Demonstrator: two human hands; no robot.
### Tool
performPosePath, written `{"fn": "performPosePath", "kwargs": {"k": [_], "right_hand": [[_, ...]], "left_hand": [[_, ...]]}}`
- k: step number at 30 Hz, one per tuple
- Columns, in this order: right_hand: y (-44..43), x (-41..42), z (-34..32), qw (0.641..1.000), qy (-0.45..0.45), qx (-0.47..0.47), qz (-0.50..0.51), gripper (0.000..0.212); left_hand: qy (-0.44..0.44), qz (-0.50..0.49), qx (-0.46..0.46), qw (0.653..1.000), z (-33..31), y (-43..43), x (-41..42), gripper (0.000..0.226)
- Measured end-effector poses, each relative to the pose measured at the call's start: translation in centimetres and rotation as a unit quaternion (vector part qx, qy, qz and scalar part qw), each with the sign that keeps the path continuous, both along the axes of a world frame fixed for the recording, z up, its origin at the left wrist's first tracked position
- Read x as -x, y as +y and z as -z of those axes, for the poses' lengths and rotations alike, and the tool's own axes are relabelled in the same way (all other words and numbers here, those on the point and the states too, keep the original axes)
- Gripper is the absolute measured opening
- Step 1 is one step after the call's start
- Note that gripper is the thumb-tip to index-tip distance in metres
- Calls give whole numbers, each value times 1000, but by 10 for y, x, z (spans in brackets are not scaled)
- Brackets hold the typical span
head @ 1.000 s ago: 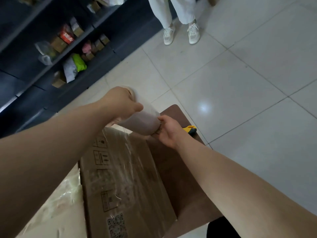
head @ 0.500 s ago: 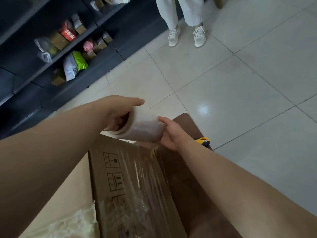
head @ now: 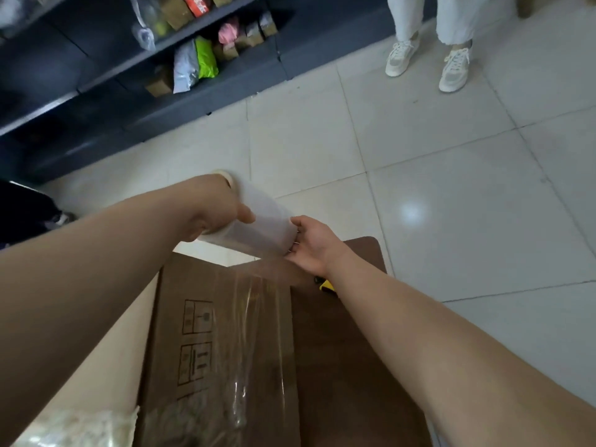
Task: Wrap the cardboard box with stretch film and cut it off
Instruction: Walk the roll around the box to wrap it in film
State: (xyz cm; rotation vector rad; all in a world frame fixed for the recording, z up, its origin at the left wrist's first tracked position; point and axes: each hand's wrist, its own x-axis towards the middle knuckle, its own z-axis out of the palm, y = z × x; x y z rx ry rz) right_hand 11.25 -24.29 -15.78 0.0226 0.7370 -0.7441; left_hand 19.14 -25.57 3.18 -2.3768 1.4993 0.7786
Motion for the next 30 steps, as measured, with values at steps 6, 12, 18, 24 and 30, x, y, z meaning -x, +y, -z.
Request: {"fn": "performPosePath", "kwargs": {"k": [6, 12, 18, 24, 30], "right_hand": [[-24, -6, -3, 996, 19, 38, -76, 33], [-29, -16, 4, 996, -23, 17, -86, 17], [-40, -25, 8, 993, -15, 15, -113, 20], [-63, -39, 5, 990, 22, 35, -137, 27], [-77, -59, 4, 989, 10, 30, -142, 42]], "left_hand": [[20, -96, -14, 995, -2, -7, -7, 62], [151, -288, 19, 945, -3, -16, -20, 53], [171, -322, 13, 931, 5, -28, -26, 30], [80, -204, 23, 975, 6, -39, -45, 42], [-17, -96, -28, 995, -1, -46, -58, 34]]}}
